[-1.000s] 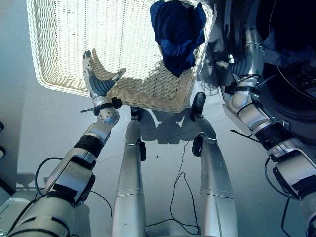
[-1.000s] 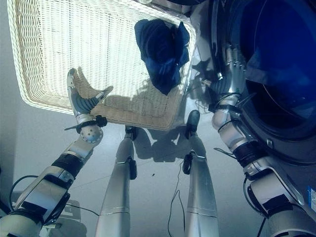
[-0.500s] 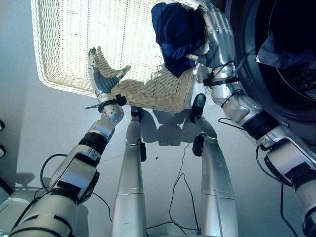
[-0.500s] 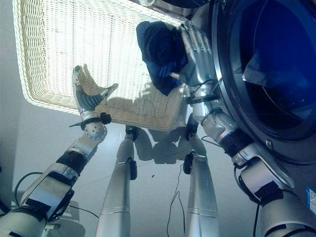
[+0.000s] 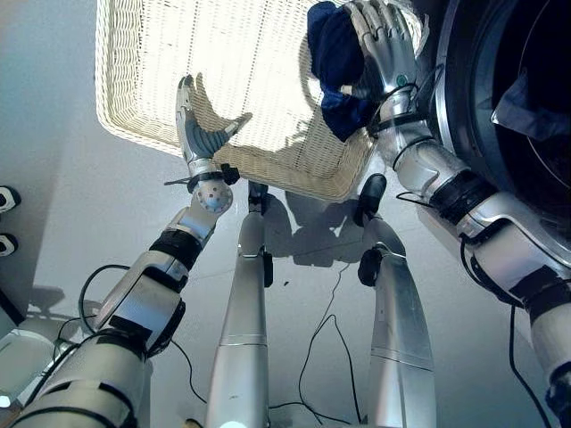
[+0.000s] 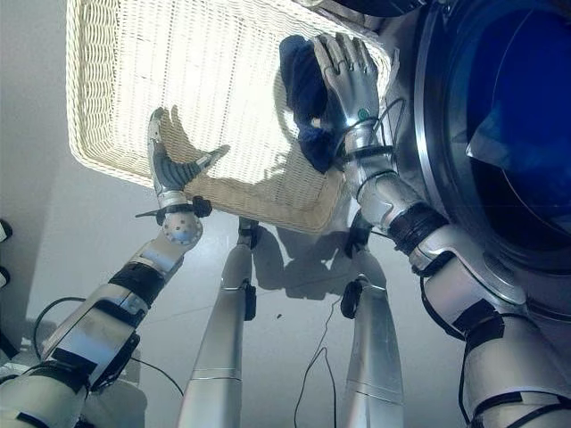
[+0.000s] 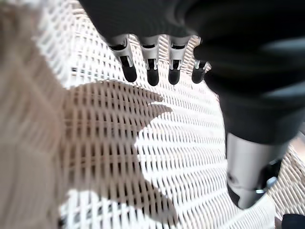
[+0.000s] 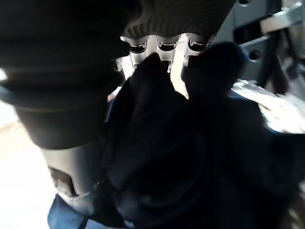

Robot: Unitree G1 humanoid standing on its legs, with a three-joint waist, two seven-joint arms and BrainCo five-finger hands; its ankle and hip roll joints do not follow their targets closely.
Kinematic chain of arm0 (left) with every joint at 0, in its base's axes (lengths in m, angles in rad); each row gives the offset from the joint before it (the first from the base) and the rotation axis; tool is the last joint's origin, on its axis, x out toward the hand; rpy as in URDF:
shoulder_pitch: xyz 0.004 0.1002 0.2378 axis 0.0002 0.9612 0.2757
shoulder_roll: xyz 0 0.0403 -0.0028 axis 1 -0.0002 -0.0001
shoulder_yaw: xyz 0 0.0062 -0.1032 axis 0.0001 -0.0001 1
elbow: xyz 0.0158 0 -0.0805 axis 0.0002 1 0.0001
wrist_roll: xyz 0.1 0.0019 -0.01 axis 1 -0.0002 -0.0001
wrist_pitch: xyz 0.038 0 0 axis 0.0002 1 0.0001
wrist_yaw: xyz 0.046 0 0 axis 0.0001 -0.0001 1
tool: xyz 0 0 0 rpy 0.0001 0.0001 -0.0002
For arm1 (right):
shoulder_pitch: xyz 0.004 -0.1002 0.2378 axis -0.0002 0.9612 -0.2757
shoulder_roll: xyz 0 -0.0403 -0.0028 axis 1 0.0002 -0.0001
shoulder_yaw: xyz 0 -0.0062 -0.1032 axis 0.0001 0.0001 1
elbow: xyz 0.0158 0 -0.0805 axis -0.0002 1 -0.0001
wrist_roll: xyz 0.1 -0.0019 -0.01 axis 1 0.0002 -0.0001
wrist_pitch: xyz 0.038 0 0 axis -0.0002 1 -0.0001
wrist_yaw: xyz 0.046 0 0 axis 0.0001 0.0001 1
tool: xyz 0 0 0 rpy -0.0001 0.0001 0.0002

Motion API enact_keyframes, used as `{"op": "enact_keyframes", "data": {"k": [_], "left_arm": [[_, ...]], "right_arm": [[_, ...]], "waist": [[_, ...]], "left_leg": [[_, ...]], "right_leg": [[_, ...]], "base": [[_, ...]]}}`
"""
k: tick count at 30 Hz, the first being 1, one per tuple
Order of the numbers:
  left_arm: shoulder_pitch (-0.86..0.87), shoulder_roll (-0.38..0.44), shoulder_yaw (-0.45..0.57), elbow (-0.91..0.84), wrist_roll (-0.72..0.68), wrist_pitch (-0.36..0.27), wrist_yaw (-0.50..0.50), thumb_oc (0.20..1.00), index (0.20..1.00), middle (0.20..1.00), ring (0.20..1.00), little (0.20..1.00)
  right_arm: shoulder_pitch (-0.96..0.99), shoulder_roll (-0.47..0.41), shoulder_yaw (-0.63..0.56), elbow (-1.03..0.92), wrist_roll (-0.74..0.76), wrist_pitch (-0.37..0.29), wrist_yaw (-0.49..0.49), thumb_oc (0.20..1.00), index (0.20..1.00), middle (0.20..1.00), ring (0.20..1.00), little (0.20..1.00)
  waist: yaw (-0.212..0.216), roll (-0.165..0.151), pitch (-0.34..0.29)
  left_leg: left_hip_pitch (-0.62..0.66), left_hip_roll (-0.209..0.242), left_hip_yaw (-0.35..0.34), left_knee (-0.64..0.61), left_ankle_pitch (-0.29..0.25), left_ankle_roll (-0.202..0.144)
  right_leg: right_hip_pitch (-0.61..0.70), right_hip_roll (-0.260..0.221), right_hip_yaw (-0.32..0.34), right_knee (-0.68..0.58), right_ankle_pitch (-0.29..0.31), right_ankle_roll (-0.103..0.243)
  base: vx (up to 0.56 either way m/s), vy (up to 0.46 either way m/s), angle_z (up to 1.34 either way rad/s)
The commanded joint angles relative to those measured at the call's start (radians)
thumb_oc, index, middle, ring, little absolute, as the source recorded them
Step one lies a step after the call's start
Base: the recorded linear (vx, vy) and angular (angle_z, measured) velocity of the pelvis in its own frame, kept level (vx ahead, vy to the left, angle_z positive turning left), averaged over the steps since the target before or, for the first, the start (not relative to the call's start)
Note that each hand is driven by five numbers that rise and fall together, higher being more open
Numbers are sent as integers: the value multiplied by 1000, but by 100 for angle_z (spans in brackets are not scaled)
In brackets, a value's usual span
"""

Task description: Put the clothes into the washing machine.

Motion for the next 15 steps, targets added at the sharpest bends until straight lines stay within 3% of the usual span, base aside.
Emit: {"op": "enact_keyframes", "data": {"k": [1, 15], "left_arm": [[-15, -24, 31, -6, 40, -22, 22, 1000, 1000, 1000, 1000, 1000], [-36, -30, 7, 5, 38, -14, 24, 1000, 1000, 1000, 1000, 1000]], "right_arm": [[-3, -5, 28, -24, 8, 6, 7, 1000, 1000, 1000, 1000, 1000], [12, 17, 60, 76, 16, 48, 138, 1000, 1000, 1000, 1000, 1000]], "waist": [[-10, 28, -17], [-7, 32, -17]], "left_leg": [[-24, -112, 44, 81, -55, 96], [-28, -112, 45, 85, -50, 97]], "right_leg": [[46, 65, -78, -100, 92, 69], [40, 62, -79, -92, 97, 69]], "base": [[0, 0, 0], [0, 0, 0]]}}
